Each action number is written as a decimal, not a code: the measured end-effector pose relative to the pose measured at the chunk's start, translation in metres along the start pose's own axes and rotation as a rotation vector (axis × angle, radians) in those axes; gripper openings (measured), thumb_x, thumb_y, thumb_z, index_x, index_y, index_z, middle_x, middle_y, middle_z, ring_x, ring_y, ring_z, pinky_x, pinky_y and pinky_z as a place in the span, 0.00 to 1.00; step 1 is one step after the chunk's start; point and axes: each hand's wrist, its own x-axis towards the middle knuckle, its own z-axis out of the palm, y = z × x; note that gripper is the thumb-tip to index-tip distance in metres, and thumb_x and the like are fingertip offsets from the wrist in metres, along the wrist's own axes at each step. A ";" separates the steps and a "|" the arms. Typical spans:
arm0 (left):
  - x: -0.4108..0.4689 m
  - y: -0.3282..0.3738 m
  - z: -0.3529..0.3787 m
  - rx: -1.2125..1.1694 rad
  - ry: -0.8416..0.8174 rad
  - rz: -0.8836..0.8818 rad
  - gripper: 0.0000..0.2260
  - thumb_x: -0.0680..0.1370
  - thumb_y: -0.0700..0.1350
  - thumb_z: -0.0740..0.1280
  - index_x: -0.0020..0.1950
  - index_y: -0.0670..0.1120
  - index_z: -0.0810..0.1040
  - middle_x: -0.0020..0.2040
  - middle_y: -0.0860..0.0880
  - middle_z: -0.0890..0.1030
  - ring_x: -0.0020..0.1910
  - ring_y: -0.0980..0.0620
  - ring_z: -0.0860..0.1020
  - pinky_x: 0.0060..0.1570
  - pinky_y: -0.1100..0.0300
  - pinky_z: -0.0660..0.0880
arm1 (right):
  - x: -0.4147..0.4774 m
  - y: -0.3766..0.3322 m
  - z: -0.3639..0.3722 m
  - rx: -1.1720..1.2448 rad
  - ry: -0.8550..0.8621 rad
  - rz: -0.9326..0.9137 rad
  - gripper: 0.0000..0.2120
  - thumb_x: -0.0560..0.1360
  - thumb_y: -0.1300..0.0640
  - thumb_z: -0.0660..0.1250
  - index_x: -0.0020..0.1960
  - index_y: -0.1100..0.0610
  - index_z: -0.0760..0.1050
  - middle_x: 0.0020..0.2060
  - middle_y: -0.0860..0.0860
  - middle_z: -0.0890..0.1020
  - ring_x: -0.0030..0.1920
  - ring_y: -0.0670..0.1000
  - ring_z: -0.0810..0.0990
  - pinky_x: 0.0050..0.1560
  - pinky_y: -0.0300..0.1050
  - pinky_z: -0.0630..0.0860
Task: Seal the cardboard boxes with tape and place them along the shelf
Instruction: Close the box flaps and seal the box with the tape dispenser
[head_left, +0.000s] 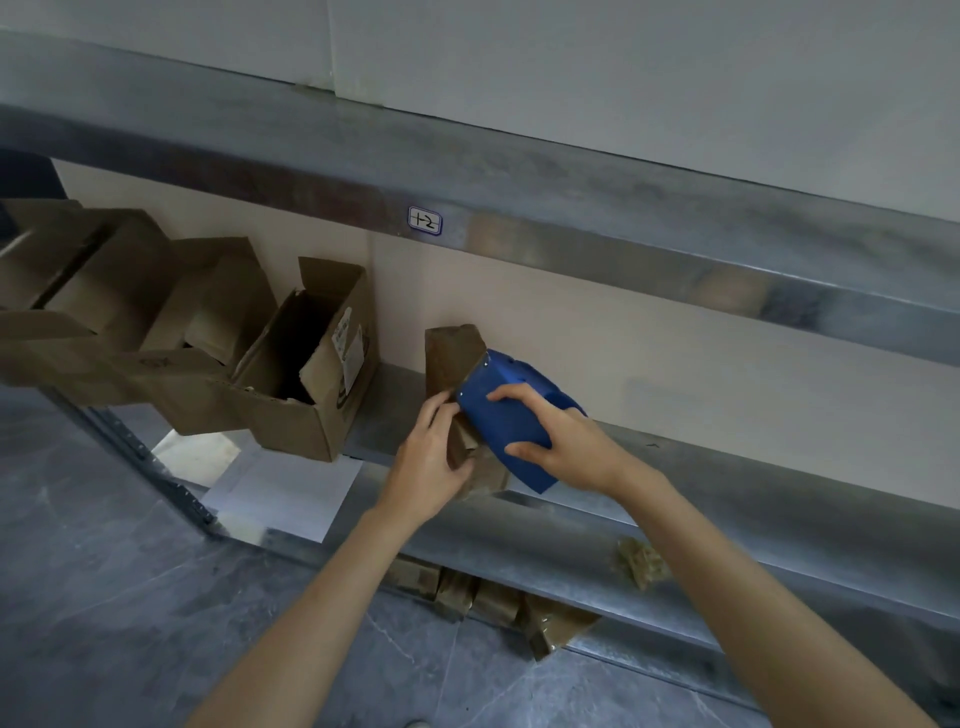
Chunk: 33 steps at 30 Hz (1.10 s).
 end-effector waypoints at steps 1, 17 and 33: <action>0.001 -0.001 -0.001 -0.001 -0.015 -0.002 0.29 0.73 0.43 0.75 0.72 0.47 0.68 0.75 0.54 0.63 0.68 0.55 0.70 0.65 0.64 0.68 | 0.001 -0.001 0.003 0.003 0.008 0.007 0.25 0.80 0.53 0.65 0.68 0.35 0.57 0.53 0.60 0.79 0.37 0.60 0.78 0.36 0.47 0.73; 0.024 0.004 -0.067 0.103 0.047 0.114 0.21 0.79 0.50 0.69 0.72 0.52 0.72 0.69 0.54 0.74 0.69 0.54 0.71 0.68 0.49 0.70 | -0.025 -0.010 -0.010 -0.358 0.257 -0.090 0.21 0.78 0.38 0.59 0.69 0.35 0.60 0.30 0.49 0.77 0.24 0.48 0.71 0.28 0.47 0.75; 0.044 0.037 -0.074 -0.154 -0.418 0.179 0.18 0.79 0.37 0.68 0.64 0.56 0.79 0.62 0.60 0.80 0.64 0.64 0.74 0.66 0.55 0.74 | -0.059 -0.018 -0.021 -0.607 0.114 -0.386 0.19 0.80 0.42 0.54 0.69 0.39 0.55 0.34 0.52 0.78 0.28 0.53 0.73 0.29 0.48 0.75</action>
